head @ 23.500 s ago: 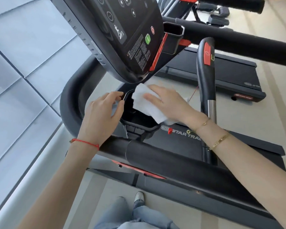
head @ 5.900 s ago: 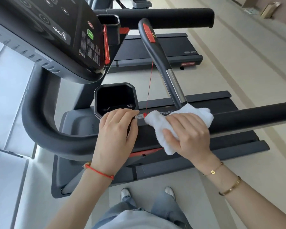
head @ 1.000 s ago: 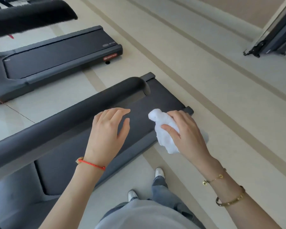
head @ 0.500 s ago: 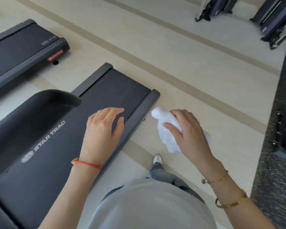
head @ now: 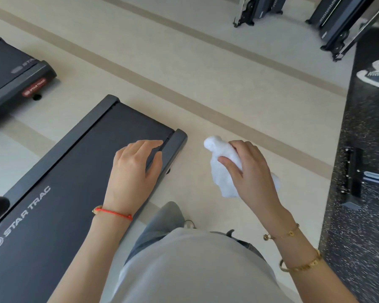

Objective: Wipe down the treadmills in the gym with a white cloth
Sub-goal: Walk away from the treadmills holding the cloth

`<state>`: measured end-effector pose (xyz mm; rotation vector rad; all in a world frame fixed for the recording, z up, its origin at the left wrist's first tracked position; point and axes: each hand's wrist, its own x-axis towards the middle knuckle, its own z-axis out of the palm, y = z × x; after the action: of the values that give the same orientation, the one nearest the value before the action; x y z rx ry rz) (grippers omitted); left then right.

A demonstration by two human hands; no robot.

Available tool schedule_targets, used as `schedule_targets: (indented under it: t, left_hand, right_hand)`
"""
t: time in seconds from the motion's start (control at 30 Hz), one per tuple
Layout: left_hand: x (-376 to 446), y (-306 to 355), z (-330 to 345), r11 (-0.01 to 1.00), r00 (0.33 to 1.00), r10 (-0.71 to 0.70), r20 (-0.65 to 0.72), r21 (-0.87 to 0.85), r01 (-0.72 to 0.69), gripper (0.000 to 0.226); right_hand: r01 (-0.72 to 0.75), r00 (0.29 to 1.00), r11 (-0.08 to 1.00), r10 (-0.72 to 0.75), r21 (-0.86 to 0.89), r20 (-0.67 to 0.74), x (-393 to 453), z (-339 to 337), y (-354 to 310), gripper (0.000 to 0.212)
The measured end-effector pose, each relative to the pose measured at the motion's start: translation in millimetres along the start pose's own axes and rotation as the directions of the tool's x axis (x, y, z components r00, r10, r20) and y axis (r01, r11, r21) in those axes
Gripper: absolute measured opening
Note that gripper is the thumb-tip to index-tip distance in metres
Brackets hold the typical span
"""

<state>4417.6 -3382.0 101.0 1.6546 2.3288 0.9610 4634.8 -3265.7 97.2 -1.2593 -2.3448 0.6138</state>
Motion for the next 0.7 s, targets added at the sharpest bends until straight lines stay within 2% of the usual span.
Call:
schedule_targets:
  t: [0.33, 0.7]
  left_hand:
    - [141, -11, 52, 1.0, 0.999, 0.019, 0.028, -0.022, -0.018, 0.023]
    - [374, -34, 103, 0.989, 0.988, 0.145, 0.049, -0.019, -0.144, 0.023]
  right_hand:
    - [-0.042, 0.999, 0.999, 0.043, 0.024, -0.028, 127, 12, 54, 0.017]
    - [-0.103, 0.99, 0.995, 0.103, -0.001, -0.092, 338, 5, 103, 0.017]
